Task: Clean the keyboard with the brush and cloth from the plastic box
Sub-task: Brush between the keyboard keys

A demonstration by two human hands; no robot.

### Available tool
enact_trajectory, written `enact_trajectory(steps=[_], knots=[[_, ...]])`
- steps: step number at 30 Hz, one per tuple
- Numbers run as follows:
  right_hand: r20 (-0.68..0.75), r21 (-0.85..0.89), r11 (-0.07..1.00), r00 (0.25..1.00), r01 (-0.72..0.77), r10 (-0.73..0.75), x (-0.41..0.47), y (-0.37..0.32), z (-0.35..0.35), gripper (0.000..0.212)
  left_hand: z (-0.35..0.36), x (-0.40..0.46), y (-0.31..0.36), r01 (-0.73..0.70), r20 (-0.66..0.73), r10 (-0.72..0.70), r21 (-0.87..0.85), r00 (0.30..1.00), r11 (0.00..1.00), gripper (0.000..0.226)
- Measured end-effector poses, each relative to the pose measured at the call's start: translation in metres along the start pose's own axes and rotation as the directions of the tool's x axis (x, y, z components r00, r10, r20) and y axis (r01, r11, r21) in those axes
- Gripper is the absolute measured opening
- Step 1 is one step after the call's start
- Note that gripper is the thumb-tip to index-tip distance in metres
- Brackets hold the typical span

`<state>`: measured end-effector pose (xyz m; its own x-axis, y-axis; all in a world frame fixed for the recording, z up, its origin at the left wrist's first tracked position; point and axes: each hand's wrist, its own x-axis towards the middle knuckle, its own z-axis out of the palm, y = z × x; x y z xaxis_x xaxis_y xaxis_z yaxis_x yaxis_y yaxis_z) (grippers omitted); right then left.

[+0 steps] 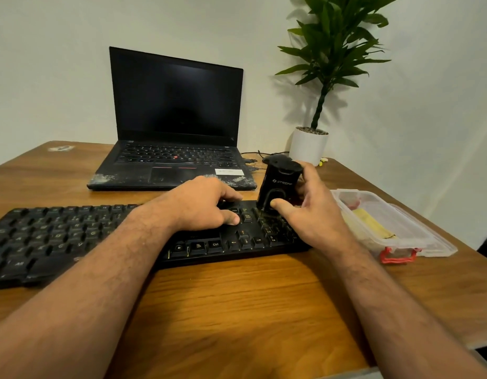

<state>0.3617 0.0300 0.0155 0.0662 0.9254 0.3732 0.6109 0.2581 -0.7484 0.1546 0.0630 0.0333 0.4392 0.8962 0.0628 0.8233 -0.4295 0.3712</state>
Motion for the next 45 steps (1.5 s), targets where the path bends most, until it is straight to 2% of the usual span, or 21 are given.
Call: enact_trajectory(steps=[4, 12, 16, 21, 29, 33, 35, 41, 45], knots=[[0.030, -0.082, 0.995, 0.998, 0.065, -0.062, 0.006, -0.007, 0.003, 0.050, 0.000, 0.000, 0.000, -0.003, -0.002, 0.003, 0.007, 1.000, 1.000, 0.052], [0.157, 0.001, 1.000, 0.988, -0.006, 0.006, -0.006, 0.000, -0.015, 0.041, 0.000, 0.000, -0.001, -0.004, 0.008, 0.004, -0.007, 1.000, 1.000, 0.055], [0.110, -0.023, 1.000, 0.994, -0.010, 0.012, -0.002, 0.000, -0.013, 0.042, 0.000, 0.001, -0.001, 0.005, 0.012, -0.005, -0.007, 1.000, 1.000, 0.055], [0.036, -0.094, 0.994, 0.998, 0.056, -0.053, 0.011, -0.008, 0.003, 0.044, -0.001, 0.001, 0.000, 0.002, 0.015, -0.002, 0.006, 1.000, 1.000, 0.054], [0.139, -0.018, 0.995, 0.986, 0.096, -0.093, 0.006, -0.004, -0.009, 0.044, -0.001, 0.002, -0.002, 0.003, 0.011, -0.003, -0.023, 1.000, 1.000, 0.055], [0.189, 0.076, 0.996, 0.980, 0.045, -0.059, 0.004, -0.002, -0.019, 0.041, -0.001, 0.002, -0.001, 0.003, 0.011, -0.003, -0.014, 1.000, 1.000, 0.055], [0.172, 0.035, 0.999, 0.985, 0.026, -0.032, 0.004, -0.001, -0.017, 0.039, 0.000, 0.002, -0.001, 0.000, 0.005, 0.000, -0.013, 1.000, 1.000, 0.055], [-0.020, -0.162, 0.987, 1.000, 0.014, -0.017, 0.011, -0.007, 0.001, 0.048, 0.000, 0.002, -0.001, 0.010, 0.008, -0.010, 0.013, 1.000, 1.000, 0.056], [0.068, -0.072, 0.997, 0.997, 0.030, -0.025, 0.008, -0.005, 0.000, 0.049, 0.001, 0.002, -0.001, 0.015, -0.002, -0.015, 0.001, 1.000, 1.000, 0.056]])
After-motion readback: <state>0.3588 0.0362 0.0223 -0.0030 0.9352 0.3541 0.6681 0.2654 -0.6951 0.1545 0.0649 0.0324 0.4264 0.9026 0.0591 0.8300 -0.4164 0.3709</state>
